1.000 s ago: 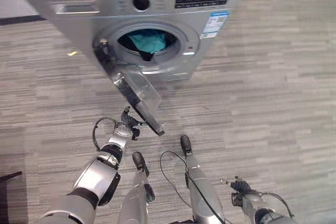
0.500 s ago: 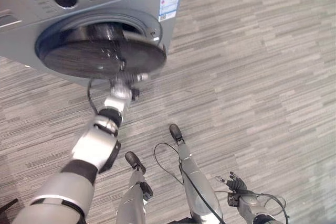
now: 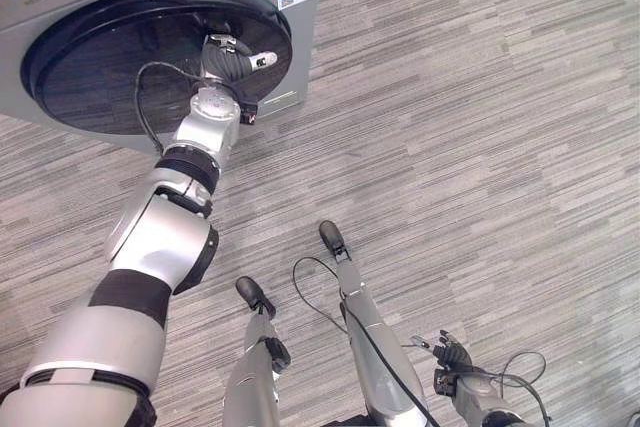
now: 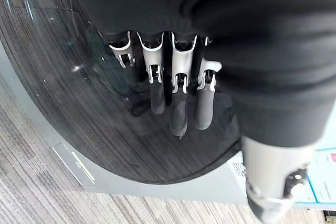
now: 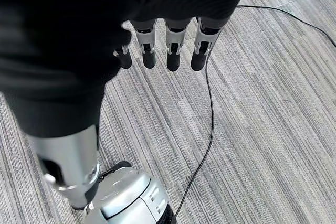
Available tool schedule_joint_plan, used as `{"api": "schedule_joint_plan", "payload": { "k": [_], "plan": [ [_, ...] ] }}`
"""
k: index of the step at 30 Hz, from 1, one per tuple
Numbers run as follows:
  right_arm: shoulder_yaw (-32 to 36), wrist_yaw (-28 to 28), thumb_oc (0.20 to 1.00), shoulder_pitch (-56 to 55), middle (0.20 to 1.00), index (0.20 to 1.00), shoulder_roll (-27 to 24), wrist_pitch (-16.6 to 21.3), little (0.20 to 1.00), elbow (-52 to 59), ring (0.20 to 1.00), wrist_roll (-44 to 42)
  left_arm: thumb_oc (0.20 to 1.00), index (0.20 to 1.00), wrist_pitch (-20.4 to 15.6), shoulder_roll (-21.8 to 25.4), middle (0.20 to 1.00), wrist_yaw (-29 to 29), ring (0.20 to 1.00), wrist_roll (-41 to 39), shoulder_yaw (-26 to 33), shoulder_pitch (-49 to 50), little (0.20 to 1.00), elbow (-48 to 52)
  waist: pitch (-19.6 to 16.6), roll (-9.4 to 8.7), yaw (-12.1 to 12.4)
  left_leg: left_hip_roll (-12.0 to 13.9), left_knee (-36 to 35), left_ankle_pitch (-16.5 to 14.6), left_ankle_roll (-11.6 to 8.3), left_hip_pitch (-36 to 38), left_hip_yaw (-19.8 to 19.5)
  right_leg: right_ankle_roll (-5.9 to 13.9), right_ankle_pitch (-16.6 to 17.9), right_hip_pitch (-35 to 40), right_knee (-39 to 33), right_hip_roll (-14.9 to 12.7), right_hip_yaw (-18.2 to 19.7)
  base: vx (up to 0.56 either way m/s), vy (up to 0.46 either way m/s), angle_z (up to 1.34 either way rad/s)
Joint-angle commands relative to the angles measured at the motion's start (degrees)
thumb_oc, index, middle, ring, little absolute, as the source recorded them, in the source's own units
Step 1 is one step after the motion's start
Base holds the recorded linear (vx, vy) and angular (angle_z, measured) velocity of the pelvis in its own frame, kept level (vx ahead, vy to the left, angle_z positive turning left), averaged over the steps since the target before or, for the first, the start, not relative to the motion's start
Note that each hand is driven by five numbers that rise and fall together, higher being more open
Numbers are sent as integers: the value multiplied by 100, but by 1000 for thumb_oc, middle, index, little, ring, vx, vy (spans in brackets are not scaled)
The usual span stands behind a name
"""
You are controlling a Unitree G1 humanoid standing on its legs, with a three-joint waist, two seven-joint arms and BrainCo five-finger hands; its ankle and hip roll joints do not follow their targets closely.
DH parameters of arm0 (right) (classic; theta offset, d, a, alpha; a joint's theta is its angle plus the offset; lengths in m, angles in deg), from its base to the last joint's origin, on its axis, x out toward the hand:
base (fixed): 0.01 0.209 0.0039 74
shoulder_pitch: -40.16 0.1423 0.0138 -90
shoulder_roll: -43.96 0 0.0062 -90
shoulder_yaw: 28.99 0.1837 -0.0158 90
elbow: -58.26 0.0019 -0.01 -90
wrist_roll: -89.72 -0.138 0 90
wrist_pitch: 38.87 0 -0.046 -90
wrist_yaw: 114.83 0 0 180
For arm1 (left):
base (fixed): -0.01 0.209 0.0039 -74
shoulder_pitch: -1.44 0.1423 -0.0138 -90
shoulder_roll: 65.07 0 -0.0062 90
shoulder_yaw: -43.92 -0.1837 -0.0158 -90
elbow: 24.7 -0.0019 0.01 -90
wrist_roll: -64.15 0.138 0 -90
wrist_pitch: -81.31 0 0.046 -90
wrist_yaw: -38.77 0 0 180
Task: Grab the laundry basket,head to the washer,open it,put in the laundry and shut it.
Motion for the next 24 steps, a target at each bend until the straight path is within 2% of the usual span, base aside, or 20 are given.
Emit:
{"api": "schedule_joint_plan", "payload": {
  "k": [1, 2, 7, 8, 9, 12, 14, 16, 17, 20, 22, 24],
  "plan": [
    [49, 103, 1000, -433, 1000, 1000, -236, 15, 1000, -74, 1000, -39, 1000, 1000, -469, -45, 1000, -142, 1000, 274, 361, 52, 1000, -49, -21, 232, -9, 297, 31, -115, -285, 431, -707, 317, -557, 545, -9, -23, -190, 12, -15, 12],
    [49, 103, 1000, -433, 1000, 1000, -236, 15, 1000, -74, 1000, -39, 1000, 1000, -469, -45, 1000, -142, 1000, 274, 361, 52, 1000, -49, -21, 232, -9, 297, 31, -115, -285, 431, -707, 317, -557, 545, -9, -23, -190, 28, -30, 4],
    [115, 127, 1000, -496, 1000, 1000, -146, -59, 1000, 91, 1000, 219, 1000, 1000, -558, -713, 1000, 105, 1000, 508, 802, 2897, 1000, 536, -246, 256, 310, 297, 41, -251, -302, 1162, -801, 275, -748, 1391, -9, -127, -512, 64, -28, 12],
    [193, 80, 1000, -517, 1000, 1000, -96, -135, 1000, 13, 1000, 328, 1000, 1000, -507, -875, 1000, 270, 1000, 517, 900, 3739, 1000, 539, -402, 255, 433, 289, 80, -317, -273, 1422, -817, 250, -813, 1705, -9, -147, -621, 75, -4, 49],
    [192, 80, 1000, -518, 1000, 1000, -96, -135, 1000, 13, 1000, 328, 1000, 1000, -506, -875, 1000, 270, 1000, 517, 900, 3740, 1000, 539, -401, 254, 433, 289, 79, -317, -273, 1424, -816, 250, -813, 1707, -9, -147, -620, 73, 19, 49],
    [245, 101, 1000, -395, 1000, 1000, -178, -241, 1000, -227, 1000, 710, 1000, 1000, -404, -1119, 1000, 490, 1000, 886, 1072, 5082, 1000, 188, -648, 245, 724, 287, 217, -493, -235, 1805, -816, 223, -908, 2161, -9, -188, -790, 9, 38, 23],
    [230, 139, 1000, -148, 1000, 1000, -246, -285, 1000, -314, 1000, 899, 1000, 1000, -304, -1098, 1000, 472, 1000, 1518, 1165, 5779, 1000, -156, -802, 226, 930, 277, 369, -628, -206, 1968, -856, 191, -988, 2459, -9, -219, -893, 8, 45, 10],
    [289, 97, 1000, 32, 1000, 1000, -279, -260, 1000, -328, 1000, 901, 1000, 1000, -276, -1103, 1000, 466, 1000, 1772, 1362, 6374, 1000, -404, -1035, 204, 1116, 246, 442, -696, -173, 2089, -930, 162, -1038, 2668, -9, -253, -1020, 43, 5, 32],
    [241, 31, 1000, 143, 1000, 1000, -314, -334, 1000, -308, 1000, 1077, 1000, 1000, -158, -1033, 1000, 582, 1000, 1795, 1802, 6935, 1000, -735, -1267, 197, 1313, 237, 413, -746, -160, 2338, -1012, 159, -1128, 2992, -9, -295, -1171, 76, -24, 30],
    [248, -79, 1000, 74, 1000, 1000, -330, -362, 1000, -331, 1000, 1198, 1000, 1000, -141, -962, 1000, 672, 1000, 1878, 1925, 7197, 1000, -824, -1419, 195, 1351, 231, 368, -760, -148, 2458, -1023, 154, -1156, 3112, -9, -302, -1229, 71, -14, 33],
    [185, -261, 1000, -130, 1000, 1000, -346, -441, 1000, -361, 1000, 1625, 1000, 1000, -80, -854, 1000, 834, 1000, 2216, 2192, 7804, 1000, -1056, -1719, 212, 1491, 186, 225, -809, -106, 2750, -1091, 167, -1259, 3452, -9, -346, -1369, 39, 10, 29],
    [233, -358, 1000, -266, 1000, 1000, -330, -488, 1000, -408, 1000, 1722, 1000, 1000, -150, -787, 1000, 960, 1000, 2054, 2396, 7938, 1000, -1023, -1850, 227, 1552, 131, 200, -832, -82, 2842, -1211, 169, -1303, 3621, -9, -389, -1495, 17, 20, 59]
  ]
}}
